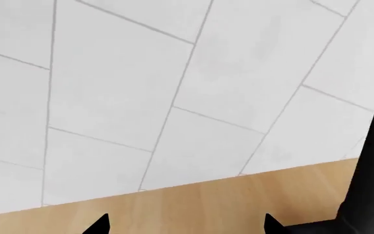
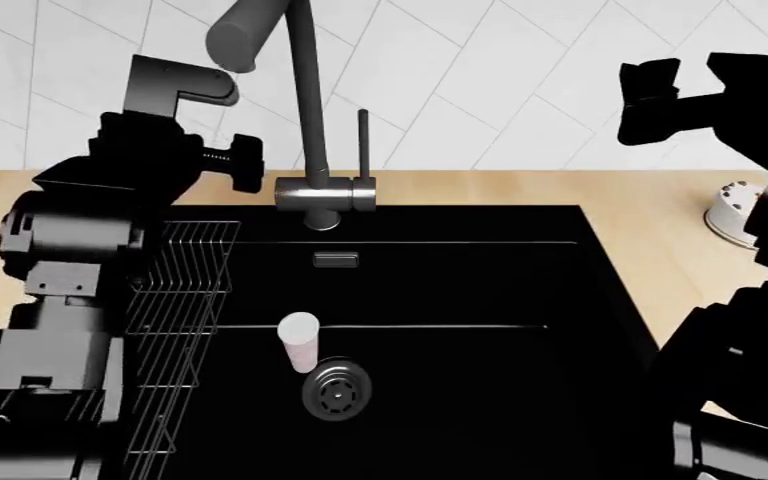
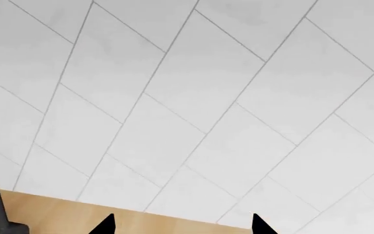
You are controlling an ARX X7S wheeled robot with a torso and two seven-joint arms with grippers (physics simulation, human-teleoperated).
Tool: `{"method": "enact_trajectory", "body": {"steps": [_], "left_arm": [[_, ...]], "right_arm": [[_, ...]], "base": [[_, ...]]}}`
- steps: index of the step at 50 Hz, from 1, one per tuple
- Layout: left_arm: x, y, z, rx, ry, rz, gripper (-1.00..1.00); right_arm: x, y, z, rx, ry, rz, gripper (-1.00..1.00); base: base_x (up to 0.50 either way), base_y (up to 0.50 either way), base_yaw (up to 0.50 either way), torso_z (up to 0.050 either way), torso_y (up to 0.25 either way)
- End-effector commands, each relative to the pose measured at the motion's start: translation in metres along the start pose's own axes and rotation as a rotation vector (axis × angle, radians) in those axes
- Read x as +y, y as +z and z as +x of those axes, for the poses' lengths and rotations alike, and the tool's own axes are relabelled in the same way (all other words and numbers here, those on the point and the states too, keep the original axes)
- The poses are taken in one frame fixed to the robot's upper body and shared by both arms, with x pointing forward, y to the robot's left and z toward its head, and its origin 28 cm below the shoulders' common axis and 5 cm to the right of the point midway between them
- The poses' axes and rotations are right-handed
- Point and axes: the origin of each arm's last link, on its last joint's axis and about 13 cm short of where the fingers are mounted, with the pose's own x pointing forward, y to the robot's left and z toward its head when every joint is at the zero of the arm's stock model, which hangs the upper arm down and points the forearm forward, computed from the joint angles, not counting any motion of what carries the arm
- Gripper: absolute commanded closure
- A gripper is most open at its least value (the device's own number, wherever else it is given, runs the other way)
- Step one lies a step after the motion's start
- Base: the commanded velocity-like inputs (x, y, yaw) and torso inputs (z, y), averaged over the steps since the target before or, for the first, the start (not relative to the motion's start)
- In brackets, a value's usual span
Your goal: Pick the cup and bowl from the sink and place them on the counter for drying.
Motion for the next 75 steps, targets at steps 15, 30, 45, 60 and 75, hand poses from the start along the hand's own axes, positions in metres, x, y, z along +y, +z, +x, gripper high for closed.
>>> {"method": "enact_trajectory", "body": {"steps": [15, 30, 45, 60, 75], "left_arm": [[-0.014, 0.025, -0.075, 0.101, -0.211, 0.193, -1.0], [-0.022, 0.003, -0.076, 0.162, -0.214, 0.19, -1.0], [-0.043, 0.003, -0.09, 0.15, -0.319, 0.253, -1.0], [-0.072, 0.003, -0.097, 0.205, -0.494, 0.381, -1.0], [-0.079, 0.01, -0.09, 0.334, -0.55, 0.487, -1.0]], "right_arm": [[0.008, -0.001, 0.009, 0.001, 0.029, -0.014, -1.0], [0.007, 0.003, 0.005, -0.018, 0.027, -0.012, -1.0], [0.008, 0.0, 0.004, -0.012, 0.029, -0.013, -1.0], [0.006, -0.005, 0.002, 0.001, 0.02, -0.031, -1.0], [0.005, -0.009, -0.001, 0.02, 0.016, -0.04, -1.0]], "base": [[0.0, 0.0, 0.0, 0.0, 0.0], [0.0, 0.0, 0.0, 0.0, 0.0], [0.0, 0.0, 0.0, 0.0, 0.0], [0.0, 0.0, 0.0, 0.0, 0.0], [0.0, 0.0, 0.0, 0.0, 0.0]]}}
